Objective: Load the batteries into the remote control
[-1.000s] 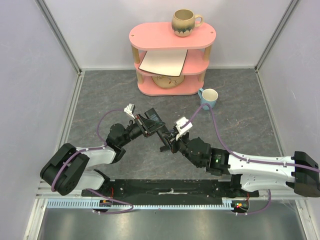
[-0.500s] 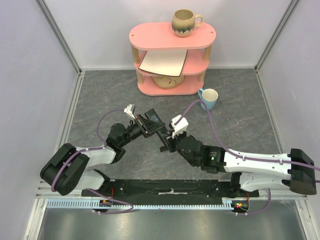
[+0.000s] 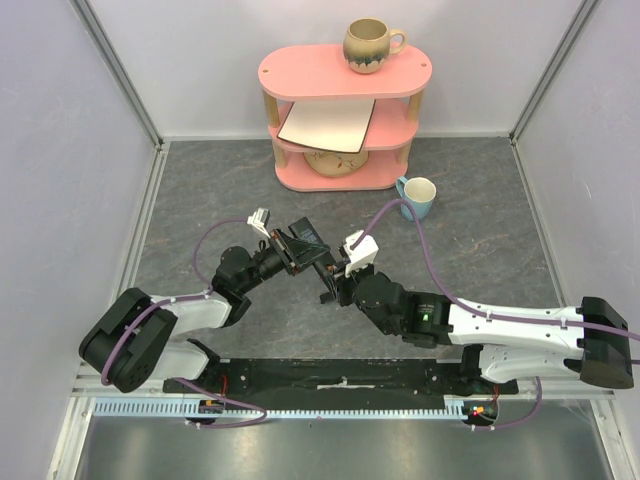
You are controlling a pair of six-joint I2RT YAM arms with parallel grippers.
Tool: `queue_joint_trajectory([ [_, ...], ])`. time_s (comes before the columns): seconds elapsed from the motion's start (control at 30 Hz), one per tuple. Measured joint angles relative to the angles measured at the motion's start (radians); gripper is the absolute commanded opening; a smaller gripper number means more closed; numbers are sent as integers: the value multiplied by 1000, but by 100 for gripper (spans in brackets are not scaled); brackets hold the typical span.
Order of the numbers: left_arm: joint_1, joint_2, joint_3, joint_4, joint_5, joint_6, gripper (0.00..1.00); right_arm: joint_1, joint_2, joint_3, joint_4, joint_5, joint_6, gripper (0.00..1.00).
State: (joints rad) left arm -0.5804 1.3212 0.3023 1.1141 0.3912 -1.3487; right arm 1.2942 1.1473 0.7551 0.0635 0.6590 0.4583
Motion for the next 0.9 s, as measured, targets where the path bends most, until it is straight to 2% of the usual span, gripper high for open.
queue_joint_trajectory([
  [0.13, 0, 0, 0, 0, -1, 0, 2, 0, 0, 6, -10, -5, 3, 34],
  [0.47, 0, 0, 0, 3, -1, 1, 2, 0, 9, 22, -31, -12, 3, 17],
  [0.9, 0, 0, 0, 2, -1, 2, 2, -1, 11, 32, -49, -33, 2, 21],
])
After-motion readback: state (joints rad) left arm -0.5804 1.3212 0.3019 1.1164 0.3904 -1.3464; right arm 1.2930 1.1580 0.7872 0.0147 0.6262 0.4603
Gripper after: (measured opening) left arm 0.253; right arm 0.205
